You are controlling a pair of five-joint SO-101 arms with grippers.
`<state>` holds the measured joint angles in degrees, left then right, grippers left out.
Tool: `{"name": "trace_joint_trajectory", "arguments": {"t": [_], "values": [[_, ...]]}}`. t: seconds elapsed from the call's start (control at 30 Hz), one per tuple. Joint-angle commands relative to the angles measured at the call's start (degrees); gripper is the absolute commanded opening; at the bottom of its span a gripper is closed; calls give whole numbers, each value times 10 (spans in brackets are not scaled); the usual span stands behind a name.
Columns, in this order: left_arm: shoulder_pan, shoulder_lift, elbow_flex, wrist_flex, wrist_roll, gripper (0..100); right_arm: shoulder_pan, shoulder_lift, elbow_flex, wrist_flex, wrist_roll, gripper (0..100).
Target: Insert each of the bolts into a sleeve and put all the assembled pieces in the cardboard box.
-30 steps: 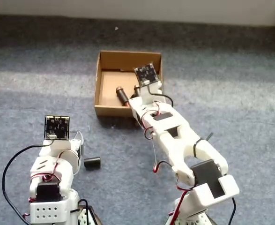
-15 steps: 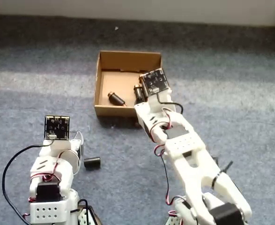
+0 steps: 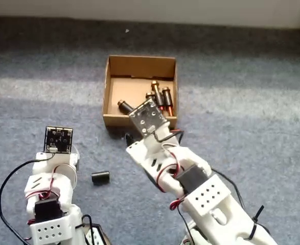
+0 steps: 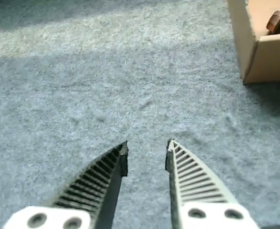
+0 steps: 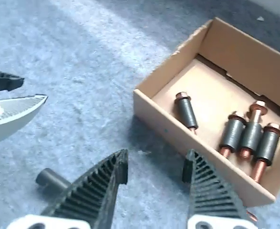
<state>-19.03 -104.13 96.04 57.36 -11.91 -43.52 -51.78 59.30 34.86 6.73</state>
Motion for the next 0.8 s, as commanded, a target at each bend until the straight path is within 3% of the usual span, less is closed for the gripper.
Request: {"name": "trace_joint_trajectory", "arguments": {"t": [0.0,0.13,0.37,0.63,0.77], "values": [[-53,-3,-25,-11,-11,157,-67,-16,4,10,12,177],[-98,-3,-38,-11,17,157,-133,-15,15,22,58,177],[-169,-3,-54,-13,71,157,-158,89,12,39,79,182],[-175,-3,-55,-11,75,157,-189,259,-102,42,116,184],[-175,-3,-54,-13,75,157,-189,311,-140,42,176,255]]}}
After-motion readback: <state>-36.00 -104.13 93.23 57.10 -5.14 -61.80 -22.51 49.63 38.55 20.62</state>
